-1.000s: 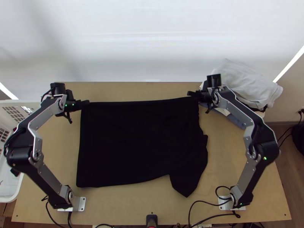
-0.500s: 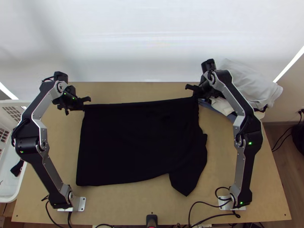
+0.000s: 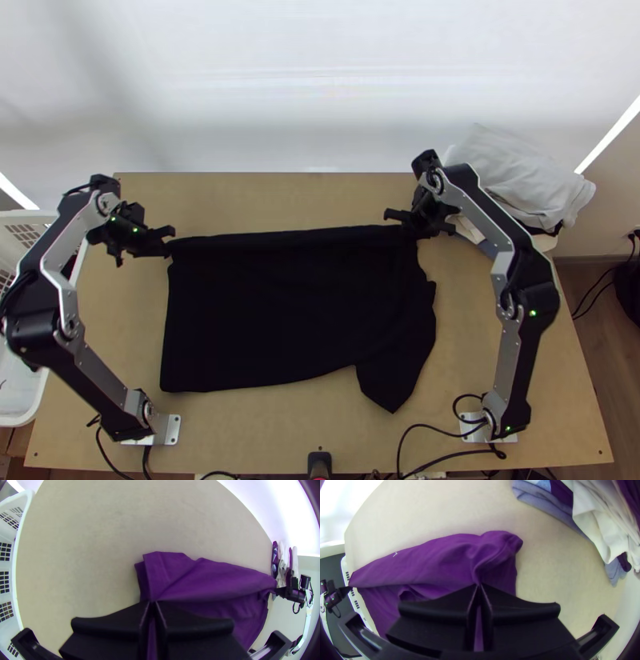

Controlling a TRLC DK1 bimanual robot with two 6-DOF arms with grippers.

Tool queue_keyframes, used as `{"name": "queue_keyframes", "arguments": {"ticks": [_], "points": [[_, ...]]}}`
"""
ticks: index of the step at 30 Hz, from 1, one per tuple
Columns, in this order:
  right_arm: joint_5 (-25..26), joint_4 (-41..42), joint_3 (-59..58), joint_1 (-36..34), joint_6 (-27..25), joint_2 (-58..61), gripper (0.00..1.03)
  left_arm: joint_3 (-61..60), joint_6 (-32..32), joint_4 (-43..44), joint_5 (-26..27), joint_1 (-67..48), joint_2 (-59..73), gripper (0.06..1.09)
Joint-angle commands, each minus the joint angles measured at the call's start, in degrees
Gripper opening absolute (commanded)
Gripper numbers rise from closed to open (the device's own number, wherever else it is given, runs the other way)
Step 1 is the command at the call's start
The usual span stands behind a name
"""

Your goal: Fold the t-shirt

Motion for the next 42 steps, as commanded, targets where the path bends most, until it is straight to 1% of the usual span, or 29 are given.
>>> {"name": "queue_keyframes", "arguments": {"ticks": [1, 5, 11, 19, 20, 21, 24, 25, 27, 28, 31, 32, 35, 36, 37, 38, 42], "points": [[0.08, 1.54, -5.04, -0.17, 0.03, -5.04, 0.03, -3.72, 2.24, 0.53, 0.61, 0.79, -4.7, 0.09], [0.6, 3.82, -10.31, 0.0, -0.15, -7.77, 0.03, -7.14, 3.29, 1.05, 1.4, 1.23, -6.72, 0.09], [0.87, 7.78, -18.22, 0.0, -0.23, -11.46, 0.03, -14.97, 3.65, 4.66, 1.57, 0.35, -10.85, 0.09], [3.24, 15.95, -27.19, 0.0, -0.23, -15.41, 0.03, -23.49, 4.0, 9.4, 1.57, -1.41, -13.75, 0.1], [3.33, 16.48, -27.45, -0.08, -0.15, -16.2, 0.06, -23.93, 4.53, 9.67, 1.57, -1.5, -14.63, 0.12], [3.42, 16.65, -27.54, -0.08, -0.23, -17.17, 0.22, -24.19, 4.79, 9.84, 1.57, -1.58, -15.77, 0.2], [3.5, 17.01, -29.47, -0.26, -0.06, -20.6, 0.86, -25.34, 6.46, 10.2, 1.48, -1.58, -21.05, 0.48], [3.33, 16.92, -30.61, -0.61, 0.12, -21.39, 0.89, -25.69, 6.46, 10.37, 1.48, -1.5, -23.16, 0.58], [3.06, 16.39, -32.81, -0.96, 1.17, -24.11, 0.89, -26.83, 5.84, 10.28, 1.04, -0.97, -27.37, 0.87], [2.98, 16.39, -34.39, -1.05, 1.17, -26.49, 0.89, -27.09, 5.23, 10.11, 1.04, -0.09, -29.13, 0.98], [2.89, 16.13, -38.96, -0.52, 1.52, -35.1, 0.89, -26.22, 5.49, 8.7, 0.96, 0.7, -33.18, 0.99], [2.89, 16.04, -41.25, -0.35, 2.4, -38.62, 0.89, -26.04, 5.58, 8.53, 0.96, 1.05, -34.41, 0.99], [1.48, 15.86, -47.93, 0.79, 8.38, -48.02, 0.9, -24.19, 5.58, 6.5, 0.87, 2.11, -36.6, 0.99], [0.69, 14.28, -49.51, 1.5, 10.4, -49.95, 0.93, -23.32, 5.67, 5.45, 0.87, 2.28, -37.31, 0.99], [-1.68, 12.44, -51.09, 2.2, 13.04, -51.27, 0.98, -22.7, 5.76, 4.57, 0.87, 2.28, -37.83, 0.99], [-4.67, 10.85, -52.76, 2.99, 15.59, -52.06, 0.98, -22.17, 5.84, 4.04, 0.87, 2.37, -38.45, 0.99], [-7.13, 6.46, -57.51, 7.39, 19.72, -54.7, 0.98, -21.21, 5.93, 3.08, 0.87, 2.2, -40.47, 0.99]]}}
